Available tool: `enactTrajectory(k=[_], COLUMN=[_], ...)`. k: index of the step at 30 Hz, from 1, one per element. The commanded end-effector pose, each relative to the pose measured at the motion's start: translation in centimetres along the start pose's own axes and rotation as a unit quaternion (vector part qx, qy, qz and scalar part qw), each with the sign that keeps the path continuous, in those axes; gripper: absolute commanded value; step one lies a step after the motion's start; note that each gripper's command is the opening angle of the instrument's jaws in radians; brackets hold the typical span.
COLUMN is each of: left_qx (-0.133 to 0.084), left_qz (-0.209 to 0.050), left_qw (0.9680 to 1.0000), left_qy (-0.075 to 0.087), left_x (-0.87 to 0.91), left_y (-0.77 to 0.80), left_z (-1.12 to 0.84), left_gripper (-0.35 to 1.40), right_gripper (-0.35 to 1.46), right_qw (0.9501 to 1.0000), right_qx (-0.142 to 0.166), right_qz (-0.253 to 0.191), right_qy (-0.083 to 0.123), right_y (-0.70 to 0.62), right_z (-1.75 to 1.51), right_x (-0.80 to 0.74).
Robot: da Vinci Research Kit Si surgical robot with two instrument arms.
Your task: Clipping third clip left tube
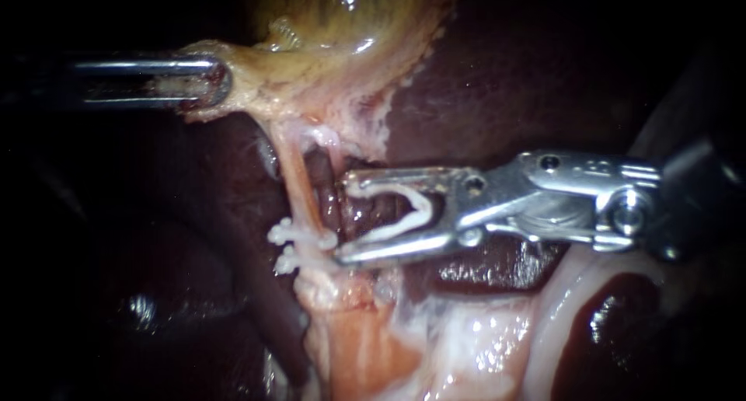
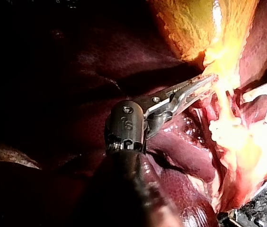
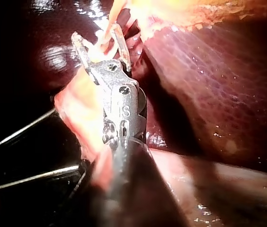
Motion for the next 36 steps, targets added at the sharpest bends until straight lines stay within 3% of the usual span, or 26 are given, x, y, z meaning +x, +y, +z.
enactTrajectory(k=[1,12,17,22,28,36], left_qx=[-0.001,-0.001,-0.001,-0.001,-0.001,-0.002], left_qz=[0.0,0.0,0.0,0.0,0.0,0.0], left_qw=[1.0,1.0,1.0,1.0,1.0,1.0], left_qy=[0.0,-0.001,-0.001,-0.001,-0.001,-0.001], left_x=[0.0,0.0,0.0,0.0,0.0,0.0], left_y=[0.0,0.02,0.02,0.02,0.02,0.02], left_z=[0.0,0.02,0.03,0.03,0.03,0.02], left_gripper=[-0.35,-0.35,-0.35,-0.35,-0.35,-0.35], right_gripper=[0.5,0.5,0.5,0.5,0.5,0.5], right_qw=[1.0,0.9999,0.9999,0.9999,0.9997,0.9986], right_qx=[0.0,-0.003,-0.007,-0.005,0.002,0.013], right_qz=[0.002,0.012,0.011,0.009,0.006,0.006], right_qy=[0.001,0.0,0.0,0.0,0.023,0.051], right_y=[0.03,0.4,0.48,0.54,0.6,0.52], right_z=[0.03,0.2,0.33,0.51,0.71,0.73], right_x=[-0.01,-0.26,-0.29,-0.27,-0.18,0.0])
